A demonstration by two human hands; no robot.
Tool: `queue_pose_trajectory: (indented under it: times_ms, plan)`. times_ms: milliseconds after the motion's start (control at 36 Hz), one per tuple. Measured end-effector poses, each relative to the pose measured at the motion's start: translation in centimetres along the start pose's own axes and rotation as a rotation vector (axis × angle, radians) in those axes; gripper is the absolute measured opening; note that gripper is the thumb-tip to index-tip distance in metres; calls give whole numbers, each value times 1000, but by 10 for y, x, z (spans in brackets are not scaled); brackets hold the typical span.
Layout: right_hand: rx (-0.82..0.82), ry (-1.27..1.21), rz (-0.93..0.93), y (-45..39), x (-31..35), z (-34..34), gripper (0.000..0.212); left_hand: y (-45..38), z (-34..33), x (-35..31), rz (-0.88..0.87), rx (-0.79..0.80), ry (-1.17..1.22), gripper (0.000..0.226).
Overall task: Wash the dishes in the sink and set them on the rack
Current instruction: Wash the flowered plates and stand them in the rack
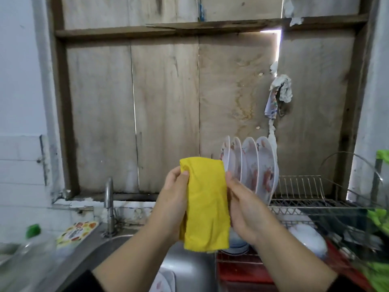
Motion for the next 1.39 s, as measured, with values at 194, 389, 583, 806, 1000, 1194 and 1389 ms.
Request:
queue_pose_trajectory:
  times_ms: [194,389,583,806,1000,1194,1389]
  plan:
    - [5,-109,-35,0,-66,-55,39,6,78,22,-21,-71,-192,15]
    - [-25,-159,-234,-12,-142,-82,38,3,148,69,196,-126,-259,12]
    - [-35,-371,-394,-14,-226,-104,52,-5,209,120,310,-209,-349,14]
    - [-204,-281,-438,-36,-274,-90,24,-24,251,163,408,-182,-355,18]
    - [-290,-235,-587,-35,-323,-66,35,-2,315,242,710,-393,-462,35]
    - [-303,-144,-583,-42,-335,-57,31,12,367,257,1020,-495,-956,61]
    - [-236,-127,-561,-43,-340,-65,33,22,376,261,1130,-483,-1090,74]
Point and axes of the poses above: each hand's wrist, its own y-axis away from the middle knuckle, its own z-axis out of the back of the hand, x = y × z, the point moved 8 cm from there along -y, towards the middle knuckle, and after that the axes turned 11 degrees about y, right-handed, at the moved point
